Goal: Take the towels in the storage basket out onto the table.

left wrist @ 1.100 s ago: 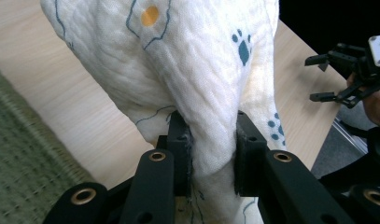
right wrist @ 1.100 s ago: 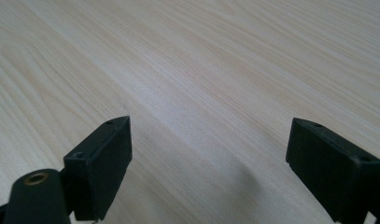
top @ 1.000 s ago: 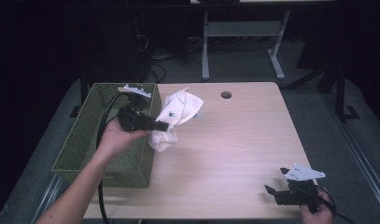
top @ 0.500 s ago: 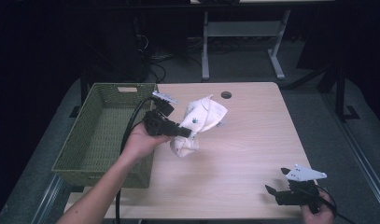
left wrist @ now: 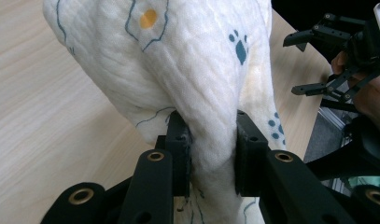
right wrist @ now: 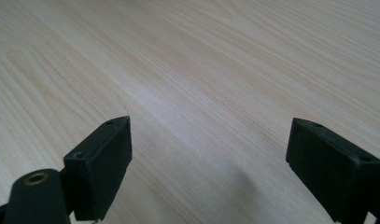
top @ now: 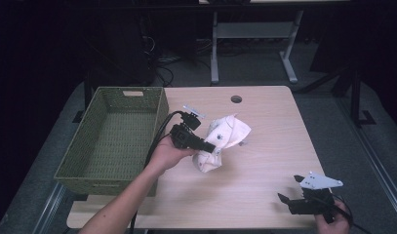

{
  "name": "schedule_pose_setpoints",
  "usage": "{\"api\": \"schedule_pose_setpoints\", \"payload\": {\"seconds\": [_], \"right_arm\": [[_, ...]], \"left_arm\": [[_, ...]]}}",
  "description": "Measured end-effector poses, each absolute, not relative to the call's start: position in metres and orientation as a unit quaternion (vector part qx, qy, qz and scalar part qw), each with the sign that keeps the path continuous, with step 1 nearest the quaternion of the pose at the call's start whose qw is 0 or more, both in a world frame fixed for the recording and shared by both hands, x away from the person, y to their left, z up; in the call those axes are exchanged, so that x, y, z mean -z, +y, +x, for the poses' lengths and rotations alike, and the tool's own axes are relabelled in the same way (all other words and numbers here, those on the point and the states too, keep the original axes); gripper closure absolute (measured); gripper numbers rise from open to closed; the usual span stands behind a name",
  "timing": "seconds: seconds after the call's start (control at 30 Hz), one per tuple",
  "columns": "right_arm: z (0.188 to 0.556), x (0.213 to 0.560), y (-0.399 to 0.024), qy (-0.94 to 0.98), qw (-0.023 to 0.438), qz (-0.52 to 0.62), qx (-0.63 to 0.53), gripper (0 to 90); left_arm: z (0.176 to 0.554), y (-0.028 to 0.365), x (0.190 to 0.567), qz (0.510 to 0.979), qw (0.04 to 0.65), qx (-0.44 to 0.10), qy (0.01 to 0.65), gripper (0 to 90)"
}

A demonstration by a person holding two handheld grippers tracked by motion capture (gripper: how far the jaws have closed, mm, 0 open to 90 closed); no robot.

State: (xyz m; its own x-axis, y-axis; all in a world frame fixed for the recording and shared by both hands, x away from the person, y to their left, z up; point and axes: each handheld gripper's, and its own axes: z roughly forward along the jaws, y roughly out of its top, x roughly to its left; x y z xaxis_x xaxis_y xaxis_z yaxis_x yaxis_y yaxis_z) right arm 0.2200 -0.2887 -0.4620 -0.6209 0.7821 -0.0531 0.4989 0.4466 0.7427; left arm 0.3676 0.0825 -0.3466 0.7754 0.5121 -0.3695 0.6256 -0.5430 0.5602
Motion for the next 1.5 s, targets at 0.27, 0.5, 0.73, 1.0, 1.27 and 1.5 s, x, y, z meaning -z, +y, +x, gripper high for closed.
{"api": "schedule_pose_setpoints", "payload": {"seconds": [0.27, 0.5, 0.73, 1.0, 1.27, 1.5], "right_arm": [[0.22, 0.461, -0.288, 0.826, 0.2, 0.386, -0.359, 14.0], [0.221, 0.461, -0.289, 0.826, 0.2, 0.386, -0.36, 14.0], [0.221, 0.461, -0.289, 0.826, 0.2, 0.383, -0.361, 14.0], [0.221, 0.461, -0.288, 0.827, 0.196, 0.385, -0.361, 14.0], [0.221, 0.461, -0.289, 0.825, 0.198, 0.385, -0.362, 14.0], [0.221, 0.461, -0.288, 0.826, 0.197, 0.384, -0.362, 14.0]], "left_arm": [[0.371, 0.062, 0.368, 0.881, 0.328, 0.096, 0.326, 71.7], [0.38, 0.053, 0.39, 0.874, 0.323, 0.108, 0.347, 71.7], [0.387, 0.051, 0.408, 0.867, 0.317, 0.111, 0.368, 71.5], [0.393, 0.051, 0.416, 0.858, 0.319, 0.108, 0.389, 70.3], [0.391, 0.049, 0.422, 0.853, 0.324, 0.103, 0.395, 62.9], [0.387, 0.047, 0.425, 0.85, 0.333, 0.109, 0.393, 54.3]]}}
